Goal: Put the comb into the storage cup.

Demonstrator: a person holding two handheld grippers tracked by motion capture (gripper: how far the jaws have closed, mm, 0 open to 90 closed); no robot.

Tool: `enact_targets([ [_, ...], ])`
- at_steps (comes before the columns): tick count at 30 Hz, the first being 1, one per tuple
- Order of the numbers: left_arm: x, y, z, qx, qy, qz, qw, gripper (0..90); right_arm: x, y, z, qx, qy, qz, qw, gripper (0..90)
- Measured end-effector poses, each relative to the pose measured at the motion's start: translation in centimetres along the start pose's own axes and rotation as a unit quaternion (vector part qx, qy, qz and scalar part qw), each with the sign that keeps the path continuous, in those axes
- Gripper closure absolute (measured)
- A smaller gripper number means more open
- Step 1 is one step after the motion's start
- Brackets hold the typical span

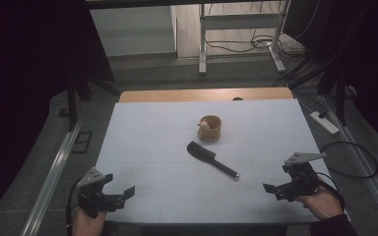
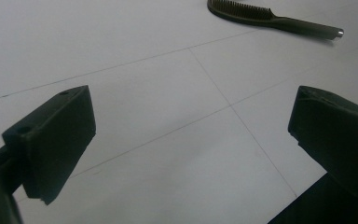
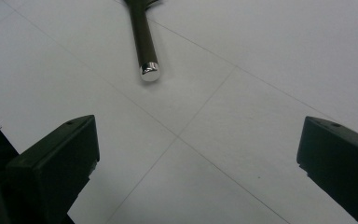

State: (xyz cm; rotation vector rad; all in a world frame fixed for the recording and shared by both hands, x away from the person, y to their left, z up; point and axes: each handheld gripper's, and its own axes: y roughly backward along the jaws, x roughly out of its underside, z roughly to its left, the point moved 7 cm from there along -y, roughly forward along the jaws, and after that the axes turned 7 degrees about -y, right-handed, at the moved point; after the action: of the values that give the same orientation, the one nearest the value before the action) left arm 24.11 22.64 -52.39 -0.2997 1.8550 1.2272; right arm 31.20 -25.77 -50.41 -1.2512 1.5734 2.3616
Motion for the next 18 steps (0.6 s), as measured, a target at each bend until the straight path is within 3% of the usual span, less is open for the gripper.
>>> enact_targets([
  [18,0.0,-0.4,-0.3,0.003,-0.014,0.020,0.9997,1.3,-1.5,-1.4,0.9,-0.001,0.014,0.016,0.9998,0.0],
])
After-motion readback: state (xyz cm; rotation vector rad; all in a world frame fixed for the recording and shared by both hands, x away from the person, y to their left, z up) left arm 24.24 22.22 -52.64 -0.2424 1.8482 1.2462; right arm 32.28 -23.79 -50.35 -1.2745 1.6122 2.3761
